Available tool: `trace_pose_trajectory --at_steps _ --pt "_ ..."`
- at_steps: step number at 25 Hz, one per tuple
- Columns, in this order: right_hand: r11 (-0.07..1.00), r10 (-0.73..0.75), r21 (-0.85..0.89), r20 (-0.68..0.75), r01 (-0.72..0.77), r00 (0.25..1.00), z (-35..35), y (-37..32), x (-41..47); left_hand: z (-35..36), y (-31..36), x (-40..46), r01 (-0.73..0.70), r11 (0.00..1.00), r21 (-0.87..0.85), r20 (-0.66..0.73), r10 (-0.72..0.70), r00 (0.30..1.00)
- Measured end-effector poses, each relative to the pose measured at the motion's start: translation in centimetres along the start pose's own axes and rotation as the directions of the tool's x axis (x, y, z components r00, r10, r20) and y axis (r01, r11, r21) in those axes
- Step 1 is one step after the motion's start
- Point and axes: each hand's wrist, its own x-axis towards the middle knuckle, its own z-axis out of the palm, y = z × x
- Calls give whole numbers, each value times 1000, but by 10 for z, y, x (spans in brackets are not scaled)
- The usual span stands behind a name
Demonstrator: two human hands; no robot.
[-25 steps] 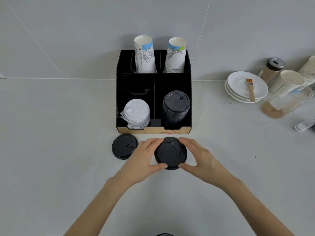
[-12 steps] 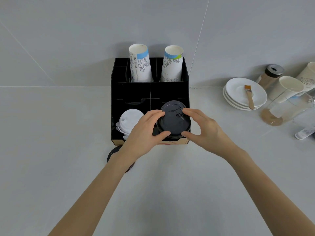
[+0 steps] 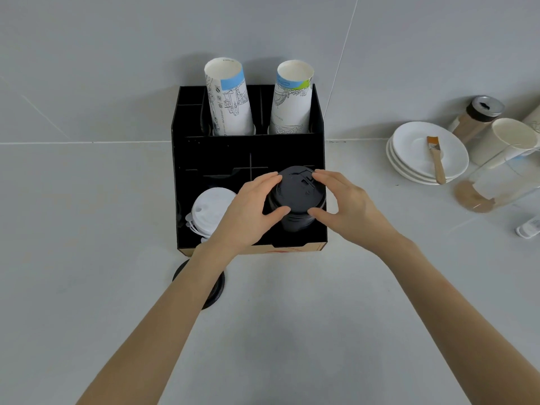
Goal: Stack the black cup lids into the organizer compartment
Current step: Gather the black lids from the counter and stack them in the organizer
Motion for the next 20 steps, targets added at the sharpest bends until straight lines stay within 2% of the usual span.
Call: trace_pose_trajectory --at_steps 5,13,20 --pt "999 32 -22 16 -32 999 9 4 2 5 -5 3 15 1000 19 31 -16 999" --pt "993 104 58 -65 -101 992 23 0 -6 7 -6 4 4 999 41 49 -6 999" --pt "994 95 56 -85 -91 992 17 -12 -11 2 -4 -5 1 999 51 42 -3 999"
